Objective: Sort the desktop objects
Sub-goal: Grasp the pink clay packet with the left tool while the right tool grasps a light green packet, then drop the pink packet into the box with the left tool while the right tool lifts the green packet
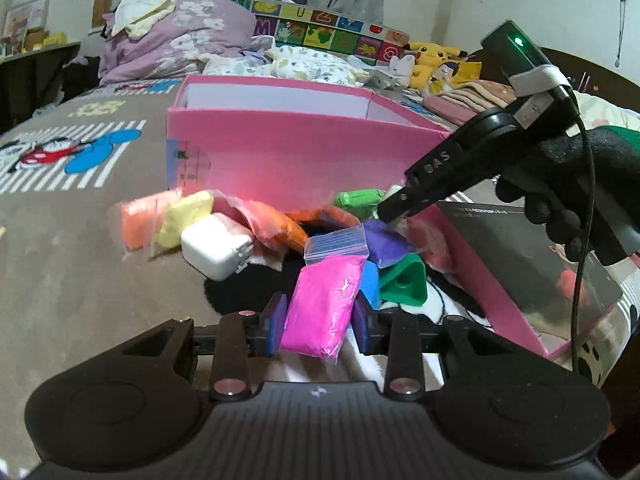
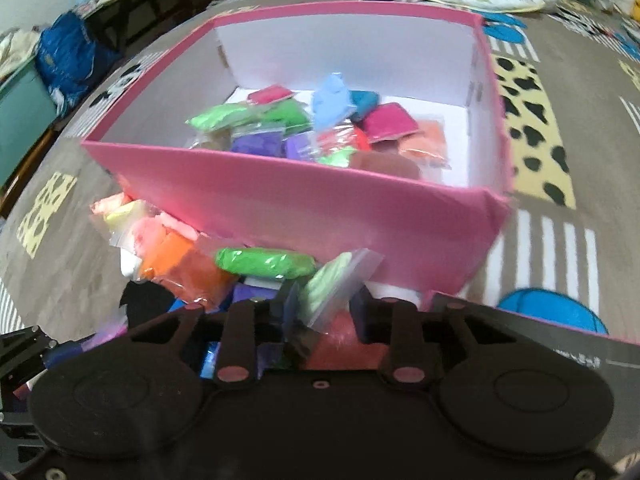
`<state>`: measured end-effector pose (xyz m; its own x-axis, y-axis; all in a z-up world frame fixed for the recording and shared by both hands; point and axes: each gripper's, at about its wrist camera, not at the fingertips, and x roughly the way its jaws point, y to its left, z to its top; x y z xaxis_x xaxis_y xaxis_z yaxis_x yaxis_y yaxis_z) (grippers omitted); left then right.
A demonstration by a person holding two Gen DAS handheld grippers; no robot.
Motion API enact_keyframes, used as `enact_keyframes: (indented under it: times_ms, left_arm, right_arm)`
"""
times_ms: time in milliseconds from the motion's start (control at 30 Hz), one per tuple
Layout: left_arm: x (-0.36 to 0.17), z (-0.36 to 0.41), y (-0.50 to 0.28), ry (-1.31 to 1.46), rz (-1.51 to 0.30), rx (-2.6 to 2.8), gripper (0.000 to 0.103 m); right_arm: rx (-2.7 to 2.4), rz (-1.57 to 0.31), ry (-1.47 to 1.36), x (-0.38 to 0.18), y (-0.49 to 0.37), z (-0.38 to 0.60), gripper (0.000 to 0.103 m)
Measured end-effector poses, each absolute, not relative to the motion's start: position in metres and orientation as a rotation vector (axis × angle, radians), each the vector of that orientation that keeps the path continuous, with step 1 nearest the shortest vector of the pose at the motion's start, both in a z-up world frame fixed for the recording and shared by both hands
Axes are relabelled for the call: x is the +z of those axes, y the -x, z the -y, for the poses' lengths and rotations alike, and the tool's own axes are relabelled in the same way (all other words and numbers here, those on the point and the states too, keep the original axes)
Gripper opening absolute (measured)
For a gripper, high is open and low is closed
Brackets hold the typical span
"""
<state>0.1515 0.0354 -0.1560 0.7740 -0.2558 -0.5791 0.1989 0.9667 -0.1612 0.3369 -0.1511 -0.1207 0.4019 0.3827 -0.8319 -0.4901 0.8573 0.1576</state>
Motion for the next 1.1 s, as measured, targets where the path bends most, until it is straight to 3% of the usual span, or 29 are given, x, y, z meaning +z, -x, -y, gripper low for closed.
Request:
enact_keyframes:
  times_ms: [400, 733, 1100]
  left_arm:
    - [-0.149, -0.048, -0.145, 0.092, -0.612, -0.214, 0.033]
    - [-0.118, -0.076, -0.147, 0.208, -0.563, -0.189, 0.033]
    - [-0.076, -0.076, -0.169, 0.135, -0.520, -0.190, 0.032]
  right_arm:
    - [0.577, -1.010, 0.128, -0.111, -0.334, 0.150, 0.017]
    - [0.647, -0.982, 0.067, -0.091, -0.323, 0.166, 0.014]
    - [0.806, -1.003, 0.093, -0.086, -0.307, 0.157, 0.014]
